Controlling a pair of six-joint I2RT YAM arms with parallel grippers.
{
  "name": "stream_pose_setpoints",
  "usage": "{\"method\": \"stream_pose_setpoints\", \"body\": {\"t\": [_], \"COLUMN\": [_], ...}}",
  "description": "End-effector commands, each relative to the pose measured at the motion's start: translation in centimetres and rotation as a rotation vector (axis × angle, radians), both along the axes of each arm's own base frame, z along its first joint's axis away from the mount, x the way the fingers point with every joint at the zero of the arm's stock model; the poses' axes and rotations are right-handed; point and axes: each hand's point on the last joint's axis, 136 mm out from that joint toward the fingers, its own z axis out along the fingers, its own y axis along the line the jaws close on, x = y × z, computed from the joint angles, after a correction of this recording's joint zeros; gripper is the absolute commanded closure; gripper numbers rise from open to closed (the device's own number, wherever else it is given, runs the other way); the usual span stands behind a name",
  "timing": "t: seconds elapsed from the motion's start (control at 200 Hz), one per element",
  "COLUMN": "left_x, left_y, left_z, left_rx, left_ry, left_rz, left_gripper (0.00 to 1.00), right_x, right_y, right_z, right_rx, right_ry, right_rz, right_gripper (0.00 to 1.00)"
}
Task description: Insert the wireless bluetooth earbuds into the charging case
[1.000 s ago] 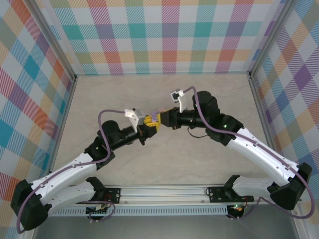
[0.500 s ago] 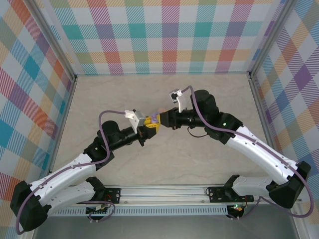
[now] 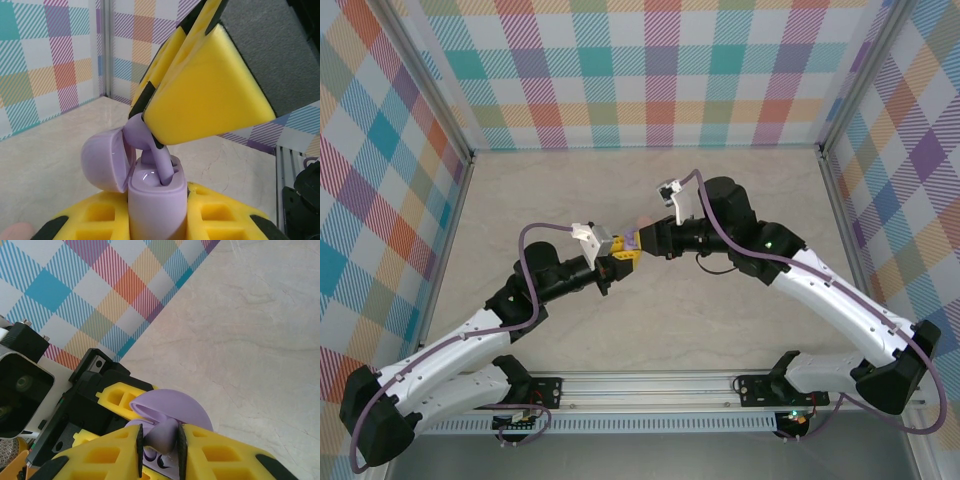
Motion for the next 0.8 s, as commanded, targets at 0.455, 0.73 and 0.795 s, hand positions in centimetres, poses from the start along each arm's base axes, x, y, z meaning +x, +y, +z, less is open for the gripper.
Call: {"method": "stream_pose_setpoints", "body": {"t": [0.455,0.73,0.795], "left_x": [-0.9,-0.8,-0.5], "left_y": [0.0,-0.3,-0.3], "left_z": [4.7,4.2,3.9], "left_rx": [-0.091,-0.079,-0.072], "left_ry": [-0.108,-0.093,-0.081], "left_rz": [-0.023,-0.030,-0.022], "left_gripper": [1.00,1.00,1.00], "right_x": [-0.5,-0.7,-0.8], "right_y": [-0.1,-0.2,-0.3], "right_z": [-0.4,0.5,1.0], "right_rx": [-0.038,-0.033,-0.027], "right_ry": [-0.004,-0.035,-0.051], "right_rz": [0.032,0.041,0.046], "right_gripper": [0.61,0.54,0.49]}}
